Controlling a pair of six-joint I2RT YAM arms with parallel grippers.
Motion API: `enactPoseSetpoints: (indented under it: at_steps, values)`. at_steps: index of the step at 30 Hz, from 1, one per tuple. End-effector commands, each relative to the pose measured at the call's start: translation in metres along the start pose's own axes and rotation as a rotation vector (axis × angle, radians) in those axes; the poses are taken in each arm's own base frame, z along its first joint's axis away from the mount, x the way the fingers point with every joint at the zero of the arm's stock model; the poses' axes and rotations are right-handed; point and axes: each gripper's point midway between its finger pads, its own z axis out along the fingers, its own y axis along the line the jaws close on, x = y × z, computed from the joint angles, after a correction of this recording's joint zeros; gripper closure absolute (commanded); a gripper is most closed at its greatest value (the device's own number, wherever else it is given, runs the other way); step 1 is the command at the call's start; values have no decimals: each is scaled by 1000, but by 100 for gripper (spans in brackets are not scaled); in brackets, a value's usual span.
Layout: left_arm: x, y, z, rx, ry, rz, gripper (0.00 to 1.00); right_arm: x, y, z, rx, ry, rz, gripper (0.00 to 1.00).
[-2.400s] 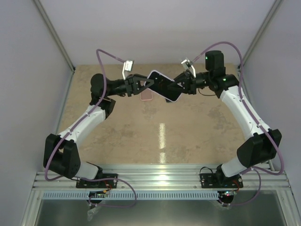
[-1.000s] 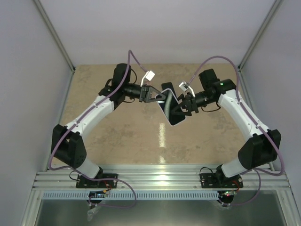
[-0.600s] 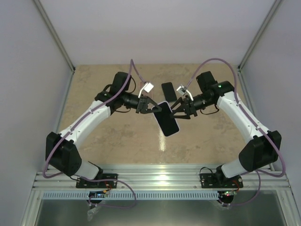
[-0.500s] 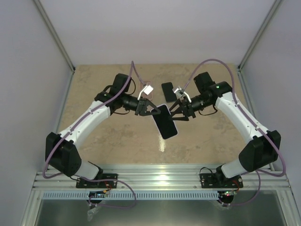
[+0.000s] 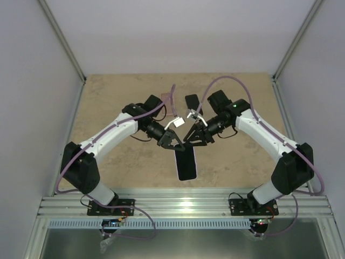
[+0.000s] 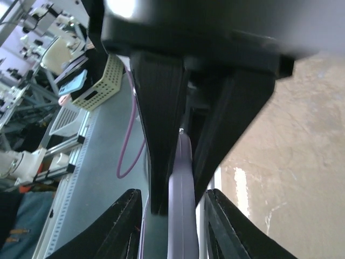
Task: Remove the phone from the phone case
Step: Adjust the phone.
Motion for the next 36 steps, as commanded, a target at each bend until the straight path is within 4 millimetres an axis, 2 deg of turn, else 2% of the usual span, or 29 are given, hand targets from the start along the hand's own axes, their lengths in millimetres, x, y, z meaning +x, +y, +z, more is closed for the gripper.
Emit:
enactPoseSetpoints:
  at_steps: [1,5,8,10,15,23,29,36]
  values:
    - [-2,-10,5,27,23,33,100,-5,11,14,-84,-2,-30,69]
    - [-6,-13,5,54,14,42,100,-1,19,19,-115,11,-30,76]
    - [-7,-17,5,80,11,53,100,1,23,18,-118,14,-33,78]
    - [-7,-20,4,94,11,63,100,6,26,17,-129,25,-31,77]
    - [-6,-23,2,95,4,81,100,14,33,13,-160,32,-11,68]
    - [-18,-22,-4,89,-30,85,100,4,28,3,-107,-34,-12,67]
    - [-27,-17,-15,92,-68,75,100,12,27,6,-119,-22,2,72]
    - [-31,-19,-17,99,-76,85,100,13,28,6,-127,-26,1,78]
